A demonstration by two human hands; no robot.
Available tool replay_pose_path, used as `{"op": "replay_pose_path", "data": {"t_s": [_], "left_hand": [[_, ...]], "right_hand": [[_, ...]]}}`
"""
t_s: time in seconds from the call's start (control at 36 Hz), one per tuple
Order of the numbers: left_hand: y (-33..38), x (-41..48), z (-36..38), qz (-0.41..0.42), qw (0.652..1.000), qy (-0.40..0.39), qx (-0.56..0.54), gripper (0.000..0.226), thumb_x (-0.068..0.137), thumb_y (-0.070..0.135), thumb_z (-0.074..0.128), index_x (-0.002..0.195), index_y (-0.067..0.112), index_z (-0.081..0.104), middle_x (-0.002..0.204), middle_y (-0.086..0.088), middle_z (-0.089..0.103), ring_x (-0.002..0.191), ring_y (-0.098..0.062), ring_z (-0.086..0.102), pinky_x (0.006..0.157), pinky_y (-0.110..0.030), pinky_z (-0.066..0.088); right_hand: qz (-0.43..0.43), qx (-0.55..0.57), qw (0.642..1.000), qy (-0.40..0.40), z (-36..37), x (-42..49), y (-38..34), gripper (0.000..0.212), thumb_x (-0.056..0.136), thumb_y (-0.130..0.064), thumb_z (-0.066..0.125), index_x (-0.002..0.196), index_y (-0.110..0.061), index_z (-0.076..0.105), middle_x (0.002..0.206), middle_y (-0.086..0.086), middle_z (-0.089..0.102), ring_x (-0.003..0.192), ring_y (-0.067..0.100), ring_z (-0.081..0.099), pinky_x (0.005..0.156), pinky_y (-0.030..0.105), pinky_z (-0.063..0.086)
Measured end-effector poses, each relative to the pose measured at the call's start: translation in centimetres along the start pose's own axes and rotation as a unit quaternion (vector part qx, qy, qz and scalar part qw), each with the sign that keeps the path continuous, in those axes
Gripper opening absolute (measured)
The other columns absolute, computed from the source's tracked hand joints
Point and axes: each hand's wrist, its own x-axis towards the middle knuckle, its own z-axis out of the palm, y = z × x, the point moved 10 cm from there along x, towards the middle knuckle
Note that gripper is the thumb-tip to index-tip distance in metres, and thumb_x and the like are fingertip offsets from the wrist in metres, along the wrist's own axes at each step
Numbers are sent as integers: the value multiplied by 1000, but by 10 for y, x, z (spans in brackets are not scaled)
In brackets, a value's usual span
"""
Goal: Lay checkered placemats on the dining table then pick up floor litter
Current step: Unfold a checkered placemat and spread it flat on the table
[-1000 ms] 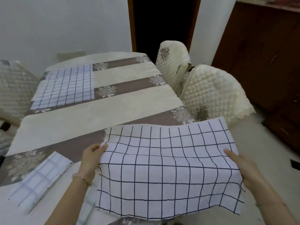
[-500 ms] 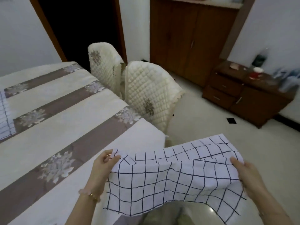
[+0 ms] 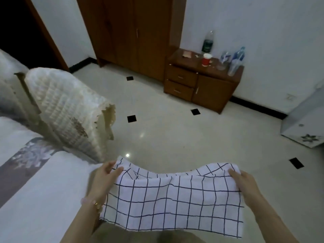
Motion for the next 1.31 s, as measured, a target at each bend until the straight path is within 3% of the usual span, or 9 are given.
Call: {"op": "replay_pose_path", "data": {"t_s": [0.19, 0.33, 0.42, 0.61, 0.72, 0.97, 1.08, 1.17, 1.31], "left_hand": [[63, 79, 50, 12, 1000, -22, -17, 42, 86, 17, 67, 123, 2, 55, 119, -12, 61, 108, -26, 56, 87, -31, 40], [104, 143, 75, 33, 998, -18, -41, 21, 86, 17, 66, 105, 21, 57, 94, 9, 61, 83, 0, 55, 69, -20, 40], [115, 187, 90, 19, 999, -16, -33, 29, 87, 15, 64, 115, 15, 56, 104, 1, 58, 95, -16, 55, 82, -29, 39], [151, 299, 96, -13, 998, -2, -63, 15, 87, 11, 63, 102, 15, 60, 94, 3, 64, 97, -21, 58, 70, -22, 42], [192, 363, 74, -11, 997, 25, -79, 18, 86, 9, 64, 104, 13, 61, 97, 0, 65, 95, -20, 59, 75, -24, 44], [220, 461, -12, -30, 978, 161, -128, 17, 86, 6, 63, 102, 10, 60, 83, 4, 61, 75, -10, 55, 63, -17, 40], [201, 495, -51, -74, 962, 223, -135, 24, 86, 7, 64, 109, 4, 60, 97, -11, 62, 90, -22, 54, 79, -29, 41], [194, 517, -80, -99, 953, 259, -121, 17, 86, 8, 63, 103, 5, 63, 98, -14, 65, 90, -27, 58, 73, -30, 43], [205, 545, -141, -109, 926, 336, -132, 15, 87, 9, 63, 101, 7, 64, 99, -15, 67, 95, -31, 62, 79, -35, 46]], "right_hand": [[-16, 33, 998, 42, -31, 65, -61, 15, 89, -20, 60, 75, -16, 65, 74, 3, 69, 65, 17, 65, 51, 24, 46], [-19, 42, 998, 47, -23, 124, -93, 15, 89, -17, 60, 93, -5, 67, 84, 12, 69, 75, 25, 66, 61, 30, 51], [-10, 33, 999, 39, -4, 165, -110, 21, 90, -17, 59, 100, 0, 67, 94, 20, 69, 88, 32, 66, 77, 40, 54], [-4, 22, 1000, 10, 61, 260, -201, 14, 90, -12, 58, 94, -2, 66, 87, 17, 68, 78, 28, 66, 65, 32, 51], [-39, 17, 999, -14, 107, 313, -285, 8, 91, -14, 58, 90, -10, 64, 85, 10, 67, 75, 20, 64, 61, 28, 48], [-72, -54, 990, -110, 264, 414, -419, 22, 90, -23, 60, 102, -6, 64, 98, 16, 67, 92, 34, 63, 86, 49, 52], [-90, -88, 977, -173, 361, 456, -462, 16, 90, -21, 59, 97, -9, 66, 82, 6, 67, 76, 22, 63, 63, 30, 48], [-112, -107, 963, -221, 439, 480, -502, 11, 90, -19, 59, 95, -10, 65, 79, 4, 65, 71, 17, 61, 58, 25, 44], [-137, -154, 927, -313, 575, 490, -589, 27, 90, -17, 60, 110, 1, 65, 102, 22, 67, 95, 36, 64, 88, 48, 51]]}}
